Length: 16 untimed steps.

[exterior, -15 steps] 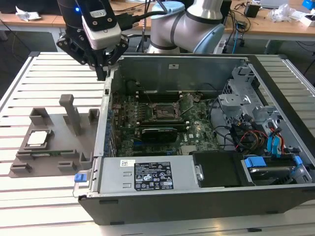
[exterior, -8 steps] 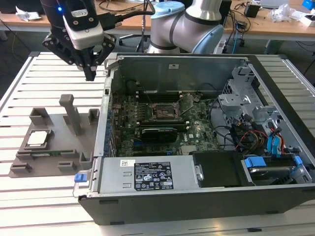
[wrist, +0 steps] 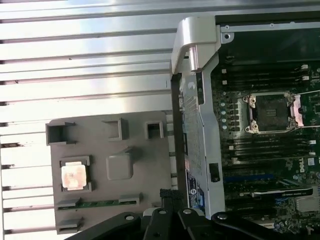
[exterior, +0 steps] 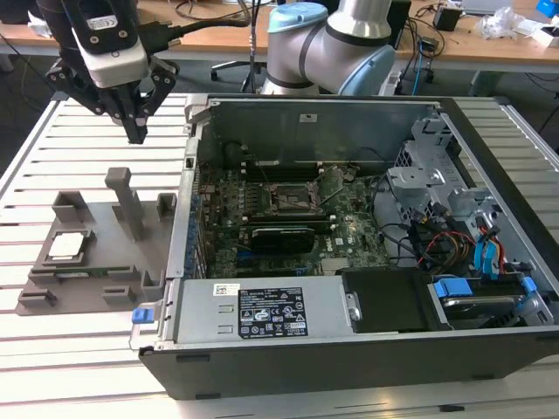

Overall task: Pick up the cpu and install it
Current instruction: 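Reach for the cpu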

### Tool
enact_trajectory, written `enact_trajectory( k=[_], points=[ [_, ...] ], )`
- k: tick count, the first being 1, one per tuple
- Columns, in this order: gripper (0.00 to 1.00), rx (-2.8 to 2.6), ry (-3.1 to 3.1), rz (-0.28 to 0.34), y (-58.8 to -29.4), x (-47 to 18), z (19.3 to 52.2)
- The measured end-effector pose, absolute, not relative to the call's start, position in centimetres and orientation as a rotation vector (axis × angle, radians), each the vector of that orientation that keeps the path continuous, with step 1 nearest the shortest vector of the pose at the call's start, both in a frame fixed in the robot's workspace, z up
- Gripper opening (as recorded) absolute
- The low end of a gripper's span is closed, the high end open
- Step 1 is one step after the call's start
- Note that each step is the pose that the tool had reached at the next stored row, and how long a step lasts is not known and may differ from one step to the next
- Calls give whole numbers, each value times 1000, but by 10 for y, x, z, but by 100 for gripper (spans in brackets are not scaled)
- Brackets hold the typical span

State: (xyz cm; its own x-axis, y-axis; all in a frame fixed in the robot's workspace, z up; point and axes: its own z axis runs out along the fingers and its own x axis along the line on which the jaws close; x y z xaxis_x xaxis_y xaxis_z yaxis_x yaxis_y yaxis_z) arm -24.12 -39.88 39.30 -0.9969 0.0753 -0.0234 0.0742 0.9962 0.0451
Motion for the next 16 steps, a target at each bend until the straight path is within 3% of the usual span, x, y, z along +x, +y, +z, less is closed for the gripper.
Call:
enact_trajectory(
  k=[16],
  points=[
    [11, 117, 3114, 69, -399, -288, 393]
  ],
)
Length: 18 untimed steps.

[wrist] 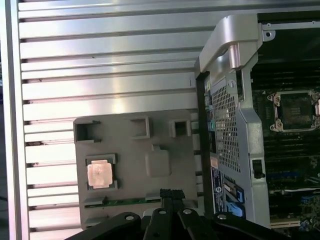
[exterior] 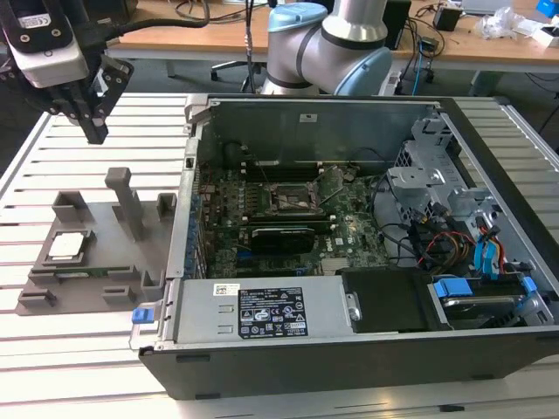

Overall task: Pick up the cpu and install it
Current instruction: 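Reach for the cpu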

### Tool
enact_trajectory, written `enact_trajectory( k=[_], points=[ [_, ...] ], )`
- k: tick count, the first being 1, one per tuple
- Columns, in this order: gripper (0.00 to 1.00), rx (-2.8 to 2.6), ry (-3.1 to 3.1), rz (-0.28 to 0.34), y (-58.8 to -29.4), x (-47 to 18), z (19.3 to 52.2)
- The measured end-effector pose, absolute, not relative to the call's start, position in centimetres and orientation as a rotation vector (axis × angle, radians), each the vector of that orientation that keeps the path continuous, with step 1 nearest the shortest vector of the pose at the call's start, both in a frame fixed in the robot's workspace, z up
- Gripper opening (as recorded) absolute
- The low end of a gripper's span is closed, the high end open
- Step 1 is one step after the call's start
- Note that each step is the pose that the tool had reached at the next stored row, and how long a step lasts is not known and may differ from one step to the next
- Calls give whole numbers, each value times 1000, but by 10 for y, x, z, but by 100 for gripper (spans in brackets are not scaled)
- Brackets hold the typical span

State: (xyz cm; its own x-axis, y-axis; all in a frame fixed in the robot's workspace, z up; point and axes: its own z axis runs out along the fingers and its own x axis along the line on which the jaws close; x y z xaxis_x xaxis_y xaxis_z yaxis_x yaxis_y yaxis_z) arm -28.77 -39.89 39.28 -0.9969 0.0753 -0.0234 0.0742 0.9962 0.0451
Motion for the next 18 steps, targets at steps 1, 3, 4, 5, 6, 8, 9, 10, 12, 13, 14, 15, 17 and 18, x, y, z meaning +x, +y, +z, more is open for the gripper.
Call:
enact_trajectory(
  k=[1, 3, 4, 5, 6, 8, 9, 10, 12, 13, 14, 15, 17, 18],
  points=[
    [11, 116, 3114, 69, -399, -290, 393],
    [11, 117, 3114, 69, -399, -295, 393],
    [11, 117, 3114, 69, -399, -299, 393],
    [11, 117, 3114, 69, -399, -302, 393],
    [11, 117, 3114, 69, -399, -303, 393],
    [11, 117, 3114, 69, -399, -308, 393],
    [11, 117, 3114, 69, -399, -310, 393],
    [11, 117, 3114, 69, -399, -313, 393],
    [11, 117, 3114, 69, -399, -317, 393],
    [11, 116, 3114, 69, -399, -320, 393],
    [11, 117, 3114, 69, -399, -323, 393],
    [11, 117, 3114, 69, -399, -325, 393],
    [11, 117, 3114, 69, -399, -330, 393],
    [11, 117, 3114, 69, -399, -333, 393]
  ],
)
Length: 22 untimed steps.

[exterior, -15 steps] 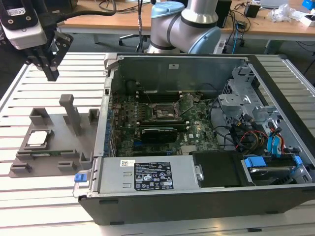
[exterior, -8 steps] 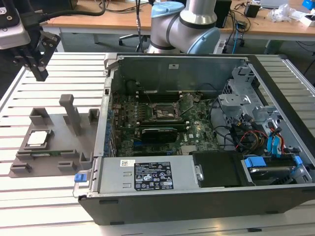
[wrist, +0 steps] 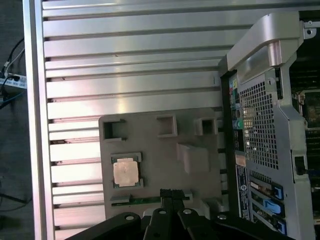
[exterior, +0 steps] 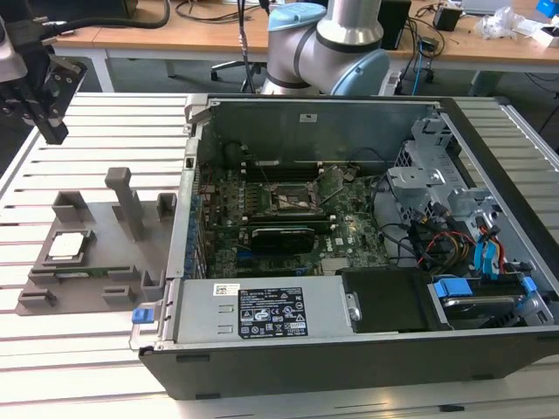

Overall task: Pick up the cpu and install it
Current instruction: 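Reach for the cpu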

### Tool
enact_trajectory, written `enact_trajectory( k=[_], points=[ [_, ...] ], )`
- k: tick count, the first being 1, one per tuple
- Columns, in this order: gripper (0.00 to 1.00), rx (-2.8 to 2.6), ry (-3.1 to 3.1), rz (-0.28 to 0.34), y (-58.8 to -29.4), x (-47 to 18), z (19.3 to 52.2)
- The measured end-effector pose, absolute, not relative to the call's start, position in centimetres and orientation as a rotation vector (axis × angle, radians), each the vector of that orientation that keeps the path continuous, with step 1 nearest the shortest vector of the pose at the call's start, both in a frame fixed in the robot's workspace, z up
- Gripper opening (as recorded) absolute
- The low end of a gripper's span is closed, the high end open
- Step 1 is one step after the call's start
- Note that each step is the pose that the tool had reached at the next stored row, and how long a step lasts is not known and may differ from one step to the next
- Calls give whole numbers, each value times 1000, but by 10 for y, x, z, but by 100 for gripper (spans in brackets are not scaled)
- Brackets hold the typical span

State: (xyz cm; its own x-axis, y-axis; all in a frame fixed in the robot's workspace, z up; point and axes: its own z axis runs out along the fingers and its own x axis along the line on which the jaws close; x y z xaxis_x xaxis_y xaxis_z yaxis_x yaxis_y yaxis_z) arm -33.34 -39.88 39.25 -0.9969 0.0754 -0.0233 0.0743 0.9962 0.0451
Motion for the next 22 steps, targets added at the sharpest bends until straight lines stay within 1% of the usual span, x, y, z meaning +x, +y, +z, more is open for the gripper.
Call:
enact_trajectory(
  k=[22],
  points=[
    [11, 117, 3114, 69, -399, -377, 392]
  ],
)
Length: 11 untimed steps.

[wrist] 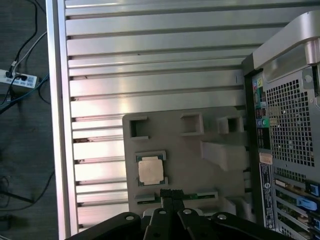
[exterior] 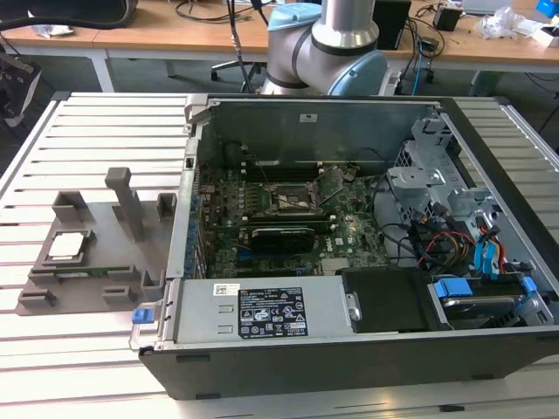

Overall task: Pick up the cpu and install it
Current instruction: 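Reach for the cpu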

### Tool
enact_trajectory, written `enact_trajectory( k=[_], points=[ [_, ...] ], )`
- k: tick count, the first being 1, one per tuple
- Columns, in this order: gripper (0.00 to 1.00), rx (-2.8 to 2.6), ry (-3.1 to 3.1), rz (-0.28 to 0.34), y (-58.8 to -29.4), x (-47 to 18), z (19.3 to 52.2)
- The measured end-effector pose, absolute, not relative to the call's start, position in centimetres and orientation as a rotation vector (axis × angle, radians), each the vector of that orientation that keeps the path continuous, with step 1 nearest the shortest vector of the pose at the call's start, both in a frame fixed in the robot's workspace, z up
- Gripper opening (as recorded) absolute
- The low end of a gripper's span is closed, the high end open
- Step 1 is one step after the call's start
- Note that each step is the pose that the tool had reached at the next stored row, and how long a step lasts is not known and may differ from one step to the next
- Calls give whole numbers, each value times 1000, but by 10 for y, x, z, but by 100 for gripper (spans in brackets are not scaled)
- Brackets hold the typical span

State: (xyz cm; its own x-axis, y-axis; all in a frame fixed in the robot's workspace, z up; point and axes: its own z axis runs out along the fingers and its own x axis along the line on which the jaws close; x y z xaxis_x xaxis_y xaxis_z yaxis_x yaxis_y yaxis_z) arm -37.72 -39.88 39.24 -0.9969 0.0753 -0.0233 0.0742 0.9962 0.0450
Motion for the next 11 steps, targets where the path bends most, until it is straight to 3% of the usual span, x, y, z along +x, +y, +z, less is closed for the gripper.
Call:
enact_trajectory(
  k=[11],
  points=[
    [11, 117, 3114, 69, -399, -396, 392]
  ],
)
